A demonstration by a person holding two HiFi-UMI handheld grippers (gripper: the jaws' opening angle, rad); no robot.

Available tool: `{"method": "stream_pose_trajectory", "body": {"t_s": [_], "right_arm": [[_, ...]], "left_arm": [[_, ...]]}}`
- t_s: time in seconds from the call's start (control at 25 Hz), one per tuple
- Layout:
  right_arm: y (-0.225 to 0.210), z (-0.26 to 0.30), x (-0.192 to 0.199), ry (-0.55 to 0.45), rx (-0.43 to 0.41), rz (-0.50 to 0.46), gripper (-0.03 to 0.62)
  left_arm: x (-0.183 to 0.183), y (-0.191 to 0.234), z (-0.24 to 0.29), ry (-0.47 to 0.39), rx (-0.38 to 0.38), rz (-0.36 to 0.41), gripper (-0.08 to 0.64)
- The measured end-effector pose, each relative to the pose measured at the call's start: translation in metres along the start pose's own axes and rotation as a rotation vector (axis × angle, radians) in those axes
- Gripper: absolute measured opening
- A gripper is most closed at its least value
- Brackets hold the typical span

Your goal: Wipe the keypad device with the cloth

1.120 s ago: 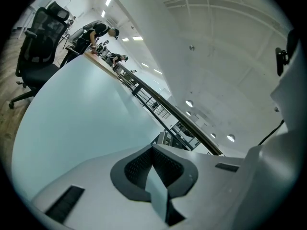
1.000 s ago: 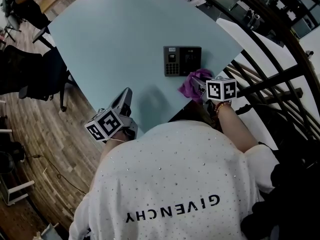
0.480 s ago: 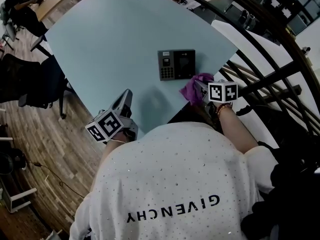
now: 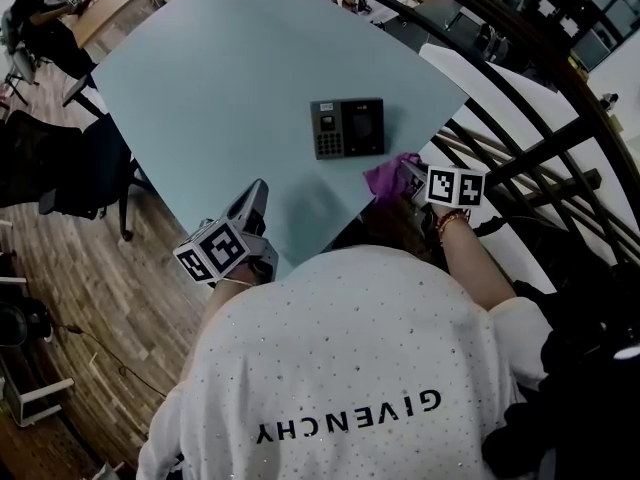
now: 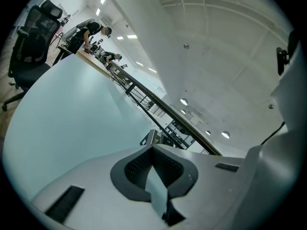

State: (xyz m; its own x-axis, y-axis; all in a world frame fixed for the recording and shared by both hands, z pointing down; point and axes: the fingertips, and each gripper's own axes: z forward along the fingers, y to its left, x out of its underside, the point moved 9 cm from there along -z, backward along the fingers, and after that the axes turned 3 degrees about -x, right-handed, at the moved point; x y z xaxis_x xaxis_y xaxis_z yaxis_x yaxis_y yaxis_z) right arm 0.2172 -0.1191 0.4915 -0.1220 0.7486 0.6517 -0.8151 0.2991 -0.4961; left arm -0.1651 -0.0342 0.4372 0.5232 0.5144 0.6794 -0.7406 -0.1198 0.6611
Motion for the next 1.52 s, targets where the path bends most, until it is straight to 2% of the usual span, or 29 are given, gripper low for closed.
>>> {"method": "stream_pose_trajectory", "body": {"t_s": [0.16,0.4,0.6,0.76,0.92,1.12,1.28,1.36,1.52], "right_arm": [[0.013,-0.023,-0.004,-0.103,-0.007,-0.012,0.025],[0.045,-0.065,-0.012,-0.317,-0.018,-0.056,0.025],[0.073,-0.100,-0.006,-0.450,0.042,-0.082,0.025],[0.096,-0.126,-0.001,-0.504,0.037,-0.131,0.025],[0.104,-0.157,-0.006,-0.619,0.028,-0.137,0.025],[0.104,-0.181,-0.020,-0.605,-0.015,-0.188,0.025],[0.091,-0.199,-0.034,-0.596,-0.068,-0.179,0.025],[0.087,-0.213,-0.036,-0.590,-0.087,-0.189,0.025],[0.079,-0.235,-0.033,-0.546,-0.083,-0.282,0.025]], "left_arm": [[0.005,-0.008,-0.013,-0.002,-0.002,0.030,0.000],[0.021,-0.009,-0.042,-0.015,-0.013,0.090,0.000],[0.021,-0.016,-0.068,-0.111,-0.013,0.089,0.000],[0.020,-0.034,-0.073,-0.082,0.015,0.090,0.000],[0.019,-0.054,-0.077,-0.066,0.037,0.097,0.000],[0.009,-0.072,-0.082,-0.116,0.012,0.123,0.000],[0.007,-0.097,-0.085,-0.166,-0.019,0.135,0.000],[0.015,-0.112,-0.086,-0.183,-0.032,0.130,0.000],[0.037,-0.134,-0.082,-0.213,-0.040,0.102,0.000]]}}
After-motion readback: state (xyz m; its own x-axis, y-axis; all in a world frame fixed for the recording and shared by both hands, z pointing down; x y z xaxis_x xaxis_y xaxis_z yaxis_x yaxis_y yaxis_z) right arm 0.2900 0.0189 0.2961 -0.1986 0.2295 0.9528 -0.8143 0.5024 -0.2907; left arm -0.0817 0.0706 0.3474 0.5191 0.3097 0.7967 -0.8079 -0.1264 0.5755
